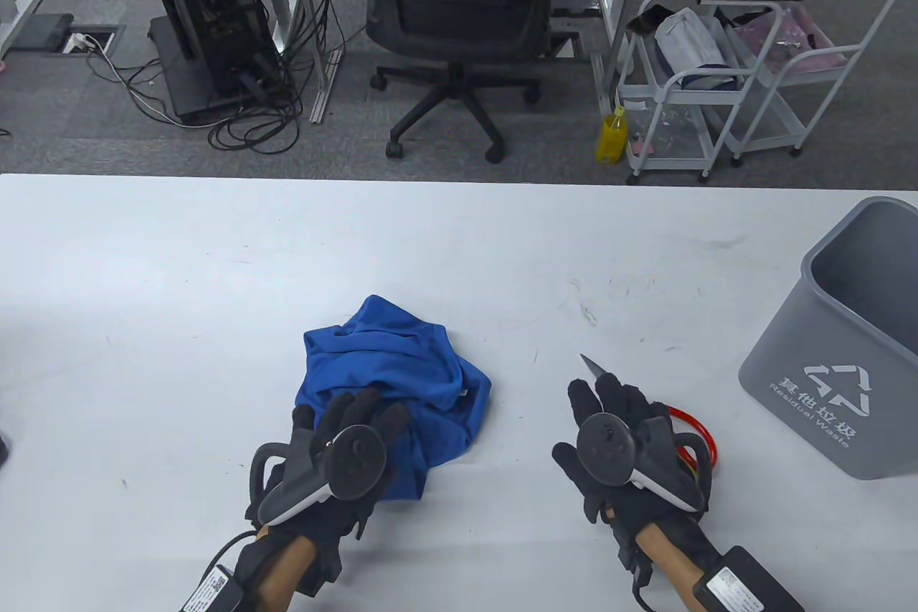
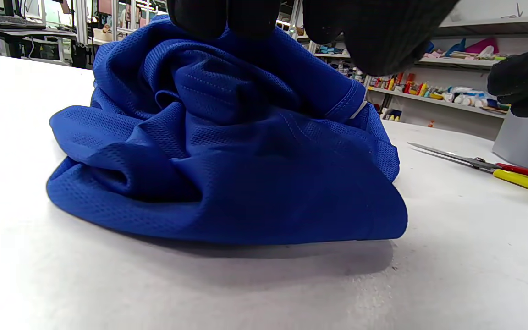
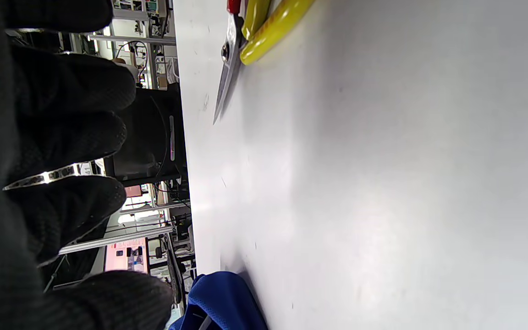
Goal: Cut off the clothing tag with scissors
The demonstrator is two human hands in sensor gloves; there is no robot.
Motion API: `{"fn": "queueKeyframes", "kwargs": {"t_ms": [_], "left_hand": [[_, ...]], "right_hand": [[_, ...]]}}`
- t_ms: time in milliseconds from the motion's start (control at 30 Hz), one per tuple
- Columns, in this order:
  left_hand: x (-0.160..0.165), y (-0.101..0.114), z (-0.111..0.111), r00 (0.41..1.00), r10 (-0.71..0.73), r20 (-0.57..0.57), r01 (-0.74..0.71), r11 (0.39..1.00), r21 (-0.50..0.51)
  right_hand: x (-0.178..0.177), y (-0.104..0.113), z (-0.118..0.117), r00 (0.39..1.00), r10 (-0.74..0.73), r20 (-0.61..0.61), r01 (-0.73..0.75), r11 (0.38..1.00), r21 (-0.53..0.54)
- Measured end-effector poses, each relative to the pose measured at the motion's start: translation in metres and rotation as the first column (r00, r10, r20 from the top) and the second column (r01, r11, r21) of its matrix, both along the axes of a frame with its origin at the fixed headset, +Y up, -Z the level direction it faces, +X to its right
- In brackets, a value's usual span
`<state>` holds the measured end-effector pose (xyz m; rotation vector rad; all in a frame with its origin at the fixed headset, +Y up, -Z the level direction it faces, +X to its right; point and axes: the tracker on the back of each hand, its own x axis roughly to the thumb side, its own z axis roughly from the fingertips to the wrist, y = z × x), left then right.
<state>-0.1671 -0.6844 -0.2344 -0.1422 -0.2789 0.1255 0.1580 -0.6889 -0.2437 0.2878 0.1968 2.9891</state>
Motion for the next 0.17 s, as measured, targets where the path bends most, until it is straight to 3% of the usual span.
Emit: {"fn": "queueKeyframes", "kwargs": {"t_ms": [167], "left_hand": [[-0.0004,0.0003,0.0004,1.000,0.004,-0.001,-0.004,1.000,0.010]], "right_hand": [[0.0026,-0.0034,0.0005,1.000,0.001,0.005,-0.001,1.000,-0.017]]}}
